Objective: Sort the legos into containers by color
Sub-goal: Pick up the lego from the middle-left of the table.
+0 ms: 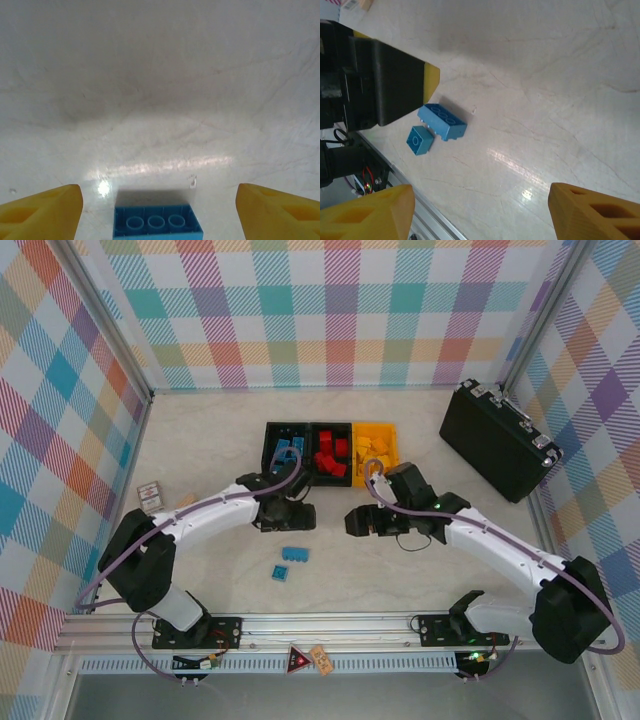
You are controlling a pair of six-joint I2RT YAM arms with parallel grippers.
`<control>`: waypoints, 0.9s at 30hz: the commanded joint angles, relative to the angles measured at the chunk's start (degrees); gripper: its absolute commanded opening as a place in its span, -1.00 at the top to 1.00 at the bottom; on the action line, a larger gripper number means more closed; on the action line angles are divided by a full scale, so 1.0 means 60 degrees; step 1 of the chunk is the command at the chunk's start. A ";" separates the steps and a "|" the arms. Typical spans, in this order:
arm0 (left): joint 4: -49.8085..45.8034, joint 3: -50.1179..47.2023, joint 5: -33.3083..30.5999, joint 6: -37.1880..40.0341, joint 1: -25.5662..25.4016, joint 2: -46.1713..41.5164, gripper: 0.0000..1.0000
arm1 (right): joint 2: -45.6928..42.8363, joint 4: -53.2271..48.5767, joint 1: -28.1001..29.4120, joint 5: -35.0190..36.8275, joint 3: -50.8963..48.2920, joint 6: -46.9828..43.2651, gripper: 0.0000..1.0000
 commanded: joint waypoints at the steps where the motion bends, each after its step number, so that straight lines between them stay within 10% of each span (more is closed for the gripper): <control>1: 0.0051 -0.0336 -0.0152 -0.0666 -0.0470 -0.0090 -0.61 | -0.0224 -0.0165 -0.0010 -0.0278 -0.0374 -0.0074 -0.42; 15: -0.0415 -0.0718 -0.0367 -0.1331 -0.1485 0.0758 -0.61 | -0.0176 0.0360 0.0060 -0.0397 -0.0917 0.0282 -0.41; 27: -0.0981 0.0000 -0.1174 -0.1079 -0.1502 0.0722 0.03 | -0.0262 0.0441 0.0078 -0.0353 -0.0995 0.0404 -0.40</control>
